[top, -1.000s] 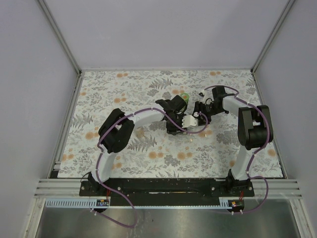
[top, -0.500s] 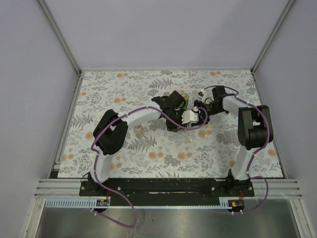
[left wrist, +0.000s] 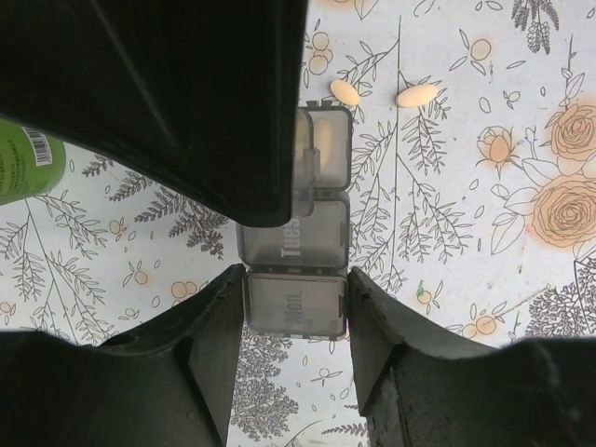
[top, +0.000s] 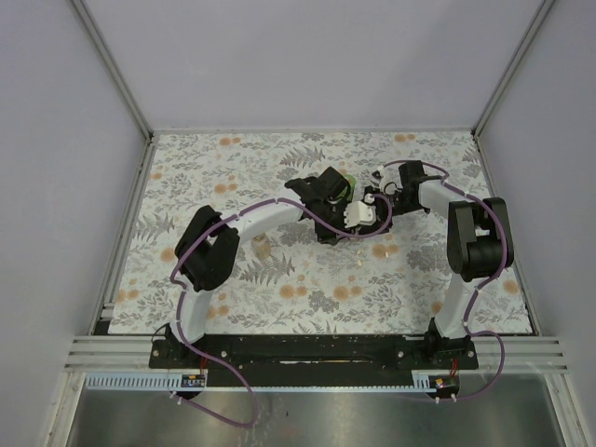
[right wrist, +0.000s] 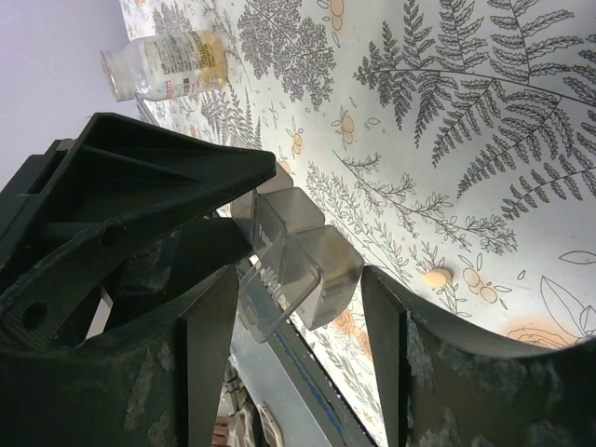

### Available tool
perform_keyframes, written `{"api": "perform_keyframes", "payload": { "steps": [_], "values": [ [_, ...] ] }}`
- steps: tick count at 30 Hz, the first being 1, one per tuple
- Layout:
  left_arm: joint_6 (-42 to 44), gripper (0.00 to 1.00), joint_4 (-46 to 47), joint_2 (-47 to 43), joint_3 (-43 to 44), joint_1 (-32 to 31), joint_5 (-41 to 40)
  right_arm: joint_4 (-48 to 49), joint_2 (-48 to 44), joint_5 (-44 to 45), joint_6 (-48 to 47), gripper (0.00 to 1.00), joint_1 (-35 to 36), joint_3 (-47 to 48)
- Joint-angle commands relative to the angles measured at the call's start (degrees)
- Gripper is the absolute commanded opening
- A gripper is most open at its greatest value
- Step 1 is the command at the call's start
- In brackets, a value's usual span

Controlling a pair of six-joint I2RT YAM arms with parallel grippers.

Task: Sort the pills into containers
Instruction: Close the pill container.

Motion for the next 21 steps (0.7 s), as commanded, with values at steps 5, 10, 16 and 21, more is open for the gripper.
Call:
{"api": "perform_keyframes", "payload": {
  "steps": [5, 10, 16, 21],
  "values": [
    [-2.47, 0.0, 1.74, -2.66, 3.98, 0.8, 0.86, 2.25, -0.38, -4.15, 0.73, 0.61, -0.22, -0.37],
    [-4.4, 0.0, 3.58, -3.37, 3.02, 0.97, 0.16, 3.48, -0.2, -5.82, 1.61, 0.58, -0.13, -0.63],
    [-6.77, 0.0, 4.9, -3.63, 3.1, 1.06, -0.98, 4.8, -0.03, -6.35, 2.57, 0.55, -0.22, -1.16],
    [-8.88, 0.0, 6.13, -3.63, 3.46, 1.06, -2.3, 6.03, 0.15, -6.7, 3.45, 0.5, -0.22, -1.6]
  ]
}}
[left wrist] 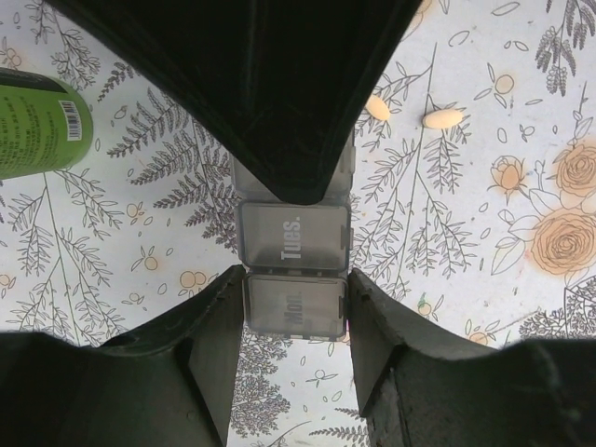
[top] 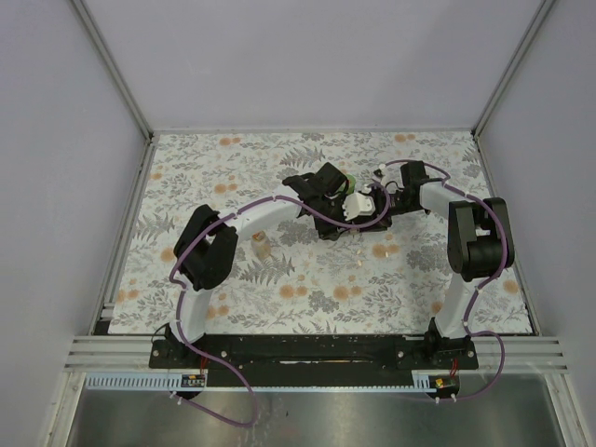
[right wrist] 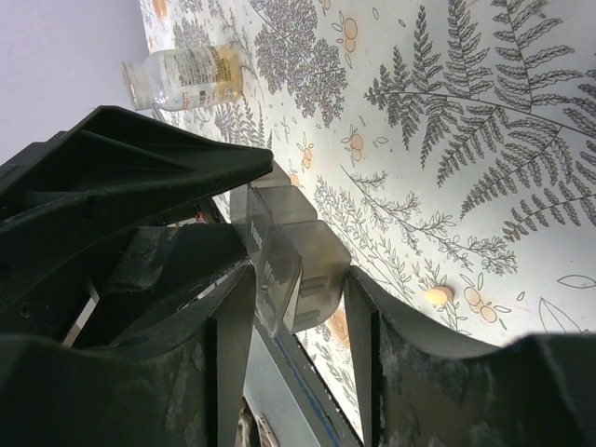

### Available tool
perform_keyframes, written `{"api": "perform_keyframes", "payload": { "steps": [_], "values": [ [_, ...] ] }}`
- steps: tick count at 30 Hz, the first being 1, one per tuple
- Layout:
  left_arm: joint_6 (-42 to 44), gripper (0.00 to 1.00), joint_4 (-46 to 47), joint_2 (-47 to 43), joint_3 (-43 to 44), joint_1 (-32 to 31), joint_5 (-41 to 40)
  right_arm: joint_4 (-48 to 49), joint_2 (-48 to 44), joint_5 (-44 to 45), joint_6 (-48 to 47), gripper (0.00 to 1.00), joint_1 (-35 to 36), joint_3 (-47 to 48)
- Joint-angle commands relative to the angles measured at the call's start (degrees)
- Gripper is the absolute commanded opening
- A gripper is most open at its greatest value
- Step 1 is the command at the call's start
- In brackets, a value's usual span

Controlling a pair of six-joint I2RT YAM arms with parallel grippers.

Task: Sort the pills into containers
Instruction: Close the pill container.

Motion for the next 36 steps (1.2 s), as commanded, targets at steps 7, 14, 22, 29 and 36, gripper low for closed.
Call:
{"api": "perform_keyframes", "payload": {
  "steps": [7, 14, 22, 29, 36],
  "values": [
    [-4.06, 0.0, 5.37, -3.54, 2.78, 0.23, -2.26, 2.21, 0.13, -4.56, 2.1, 0.42, 0.02, -0.51],
    [-5.38, 0.0, 5.37, -3.63, 2.52, 0.23, -4.19, 2.82, -0.23, -4.73, 2.45, 0.38, 0.02, -0.86],
    [-8.63, 0.0, 5.72, -3.28, 3.31, 0.23, -6.04, 3.09, -0.4, -5.44, 2.54, 0.51, 0.02, -1.21],
    [-9.42, 0.0, 6.07, -3.72, 3.22, 0.14, -5.69, 3.53, -0.58, -5.88, 2.63, 0.48, 0.02, -1.3],
    [-9.42, 0.0, 6.07, -5.21, 1.47, 0.05, -3.05, 3.79, -0.58, -5.79, 2.89, 0.54, -0.07, -1.21]
  ]
}}
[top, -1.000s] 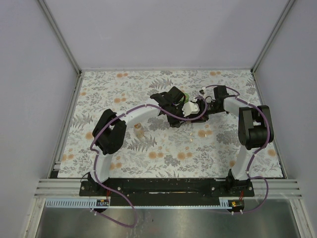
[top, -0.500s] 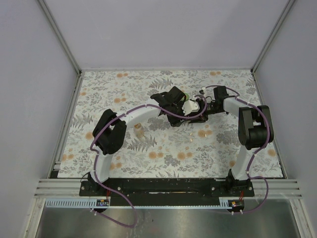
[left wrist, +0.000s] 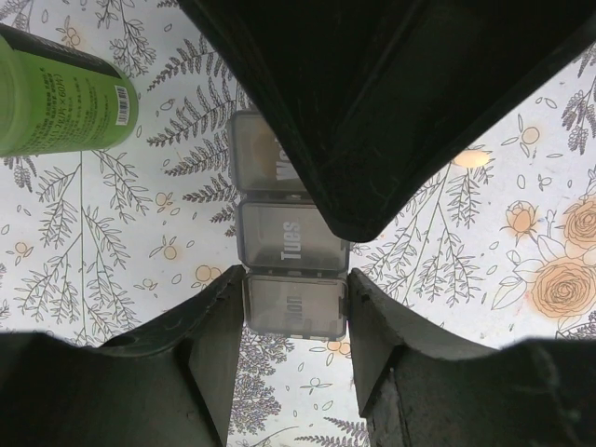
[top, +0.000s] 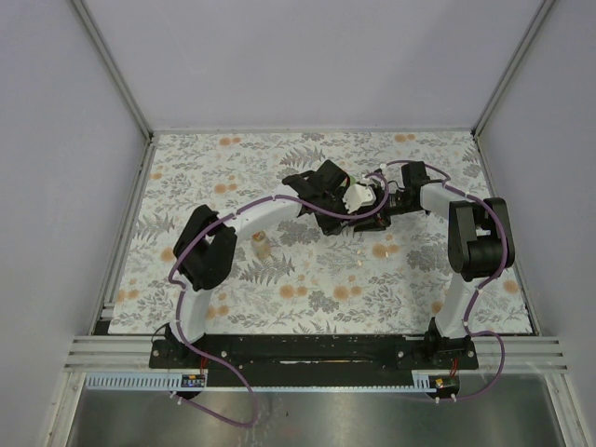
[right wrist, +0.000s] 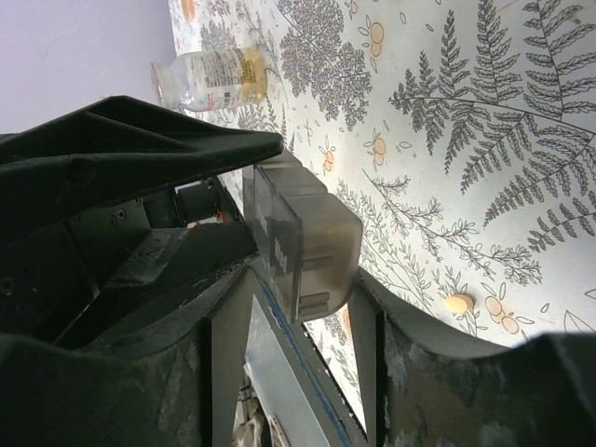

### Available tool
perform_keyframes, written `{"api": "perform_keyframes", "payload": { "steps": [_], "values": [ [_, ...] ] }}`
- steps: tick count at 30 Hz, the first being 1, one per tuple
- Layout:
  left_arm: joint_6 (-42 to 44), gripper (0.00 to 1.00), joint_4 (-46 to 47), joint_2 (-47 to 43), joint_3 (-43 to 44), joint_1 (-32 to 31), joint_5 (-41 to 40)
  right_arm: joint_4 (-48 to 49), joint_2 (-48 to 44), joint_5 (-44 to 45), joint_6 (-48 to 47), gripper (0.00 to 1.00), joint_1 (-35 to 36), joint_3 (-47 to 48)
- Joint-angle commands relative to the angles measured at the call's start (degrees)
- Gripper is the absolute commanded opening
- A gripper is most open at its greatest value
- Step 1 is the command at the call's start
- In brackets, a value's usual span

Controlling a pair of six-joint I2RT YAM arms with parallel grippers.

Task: Sort the pills into containers
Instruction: Close the pill container.

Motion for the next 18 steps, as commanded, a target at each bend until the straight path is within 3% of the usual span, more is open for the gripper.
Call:
{"api": "perform_keyframes", "payload": {
  "steps": [1, 8, 18],
  "values": [
    [-1.01, 0.0, 3.25, -5.28, 0.68, 0.01, 1.25, 1.01, -0.6, -2.69, 0.64, 0.54, 0.3, -0.14],
    [-0.75, 0.0, 3.25, -5.45, -0.11, -0.08, 1.95, 1.19, -0.86, -3.56, 0.55, 0.47, 0.31, -0.23],
    [-0.31, 0.0, 4.48, -7.03, -3.28, 0.01, 3.71, 1.81, -0.6, -6.29, 0.55, 0.54, 0.31, -0.05]
  ]
}}
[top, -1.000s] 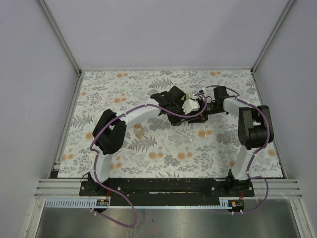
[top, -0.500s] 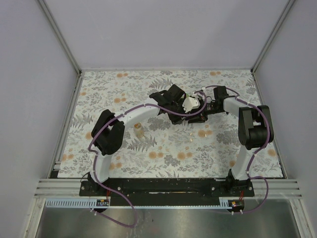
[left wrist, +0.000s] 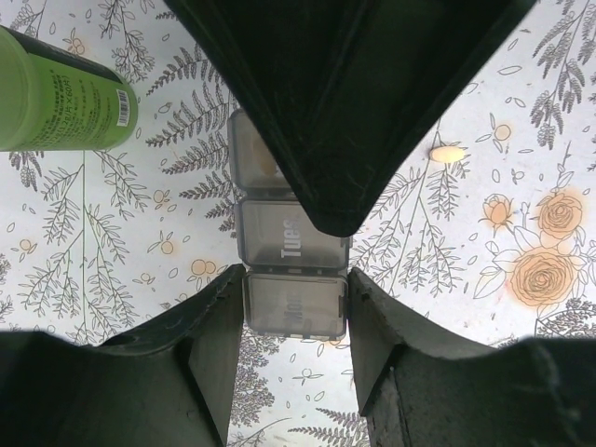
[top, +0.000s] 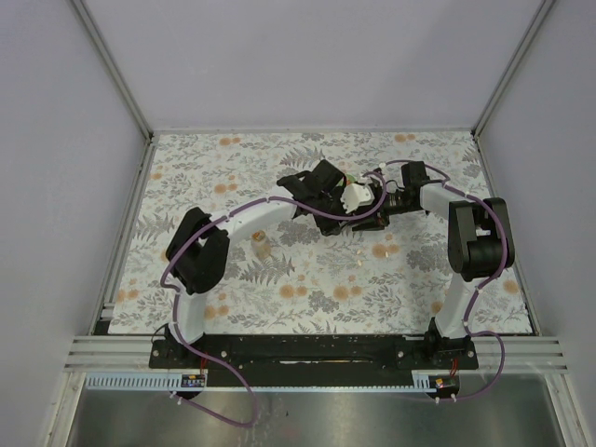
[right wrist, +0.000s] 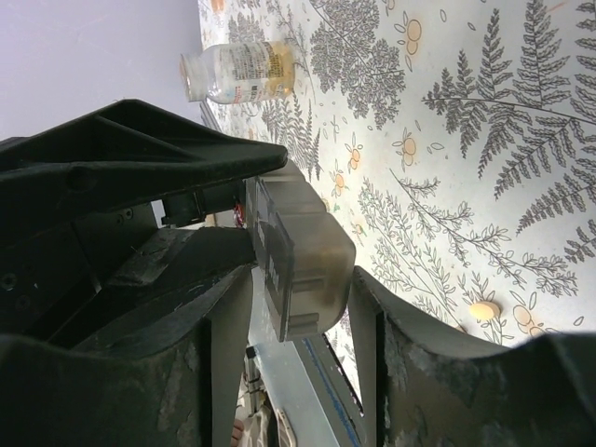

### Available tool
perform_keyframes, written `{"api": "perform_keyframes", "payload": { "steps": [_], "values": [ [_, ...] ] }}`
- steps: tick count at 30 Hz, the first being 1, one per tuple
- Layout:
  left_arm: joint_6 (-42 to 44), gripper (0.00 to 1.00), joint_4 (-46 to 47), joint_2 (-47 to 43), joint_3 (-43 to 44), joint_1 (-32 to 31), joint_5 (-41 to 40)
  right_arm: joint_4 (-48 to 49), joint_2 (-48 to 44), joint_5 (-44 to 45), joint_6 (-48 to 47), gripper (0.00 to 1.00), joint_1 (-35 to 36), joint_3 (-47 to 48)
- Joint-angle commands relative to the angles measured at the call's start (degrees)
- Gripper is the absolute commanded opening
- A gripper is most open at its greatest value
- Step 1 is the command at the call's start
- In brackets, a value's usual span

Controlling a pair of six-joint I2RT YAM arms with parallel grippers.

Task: Sort the pills into containers
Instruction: Close the pill container.

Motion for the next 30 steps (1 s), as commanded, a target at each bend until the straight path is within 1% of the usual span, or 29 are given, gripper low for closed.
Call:
{"api": "perform_keyframes", "payload": {
  "steps": [1, 4, 10, 13, 17, 20, 23, 25, 30],
  "values": [
    [-0.02, 0.0, 3.04, -4.32, -0.96, -0.08, 2.57, 1.13, -0.6, -2.97, -0.17, 0.54, 0.26, 0.04],
    [-0.2, 0.0, 2.95, -4.5, -1.14, -0.08, 2.93, 1.13, -0.34, -2.97, -0.26, 0.54, 0.26, 0.04],
    [-0.37, 0.0, 3.13, -4.5, -1.58, -0.08, 2.4, 1.22, -0.51, -3.93, -0.34, 0.47, 0.17, -0.14],
    [-0.37, 0.0, 3.39, -4.68, -2.28, 0.01, 2.31, 1.39, -0.69, -4.28, -0.43, 0.47, 0.0, -0.23],
    [-0.29, 0.0, 3.92, -5.12, -3.07, 0.01, 2.31, 1.83, -0.6, -5.25, -0.17, 0.53, -0.53, -0.4],
    [-0.37, 0.0, 3.92, -5.21, -3.16, 0.01, 2.31, 1.92, -0.6, -5.34, -0.17, 0.54, -0.7, -0.49],
    [-0.37, 0.0, 3.92, -5.38, -3.25, 0.1, 2.31, 2.01, -0.51, -5.52, -0.17, 0.52, -0.88, -0.67],
    [-0.55, 0.0, 4.01, -5.56, -3.25, 0.27, 2.31, 2.1, -0.42, -5.87, -0.08, 0.49, -0.97, -0.67],
    [-0.64, 0.0, 4.18, -6.0, -3.77, 0.45, 2.58, 2.53, -0.34, -6.57, 0.18, 0.47, -1.5, -0.84]
  ]
}}
